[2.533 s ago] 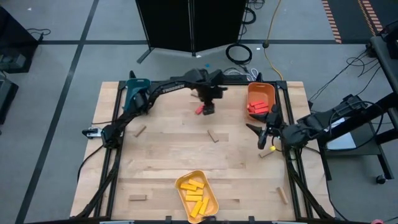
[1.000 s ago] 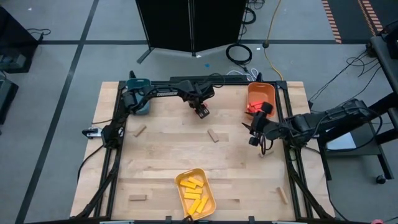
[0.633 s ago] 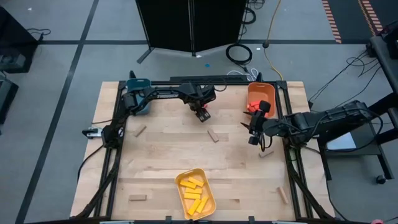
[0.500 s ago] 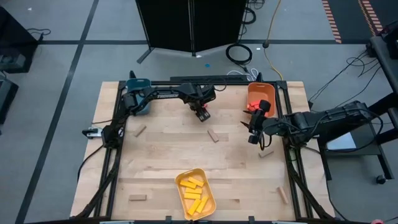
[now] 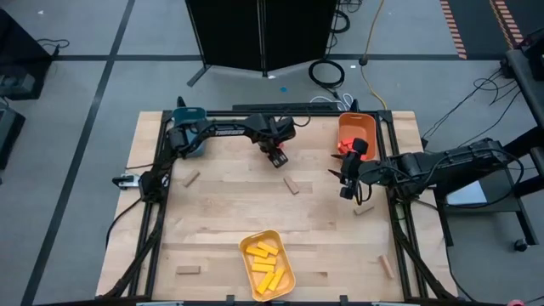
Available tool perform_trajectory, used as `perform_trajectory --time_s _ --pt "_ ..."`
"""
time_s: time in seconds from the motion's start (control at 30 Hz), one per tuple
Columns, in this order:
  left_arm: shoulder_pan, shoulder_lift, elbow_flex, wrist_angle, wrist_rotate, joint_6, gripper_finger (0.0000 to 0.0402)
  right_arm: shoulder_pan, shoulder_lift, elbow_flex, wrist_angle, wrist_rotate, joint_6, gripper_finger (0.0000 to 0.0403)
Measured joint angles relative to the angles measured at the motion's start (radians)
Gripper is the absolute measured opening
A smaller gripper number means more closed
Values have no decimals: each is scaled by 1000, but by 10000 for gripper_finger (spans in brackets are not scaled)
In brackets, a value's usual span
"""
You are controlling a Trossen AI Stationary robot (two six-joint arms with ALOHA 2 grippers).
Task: Sort blocks
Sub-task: Put the red block into the orange bin
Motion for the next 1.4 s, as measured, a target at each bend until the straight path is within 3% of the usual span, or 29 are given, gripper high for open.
perform_trajectory --time_s 0.4,0.87,1.03,1.4 --pt "2 44 2 11 54 -5 196 0 1 0 -7 0 56 161" --pt "1 66 25 0 35 4 196 1 2 0 -10 0 40 161" --pt "-8 72 63 -101 30 12 196 0 2 0 -10 0 30 161" --pt "-12 64 68 -106 45 -130 196 1 2 0 -10 0 -27 161"
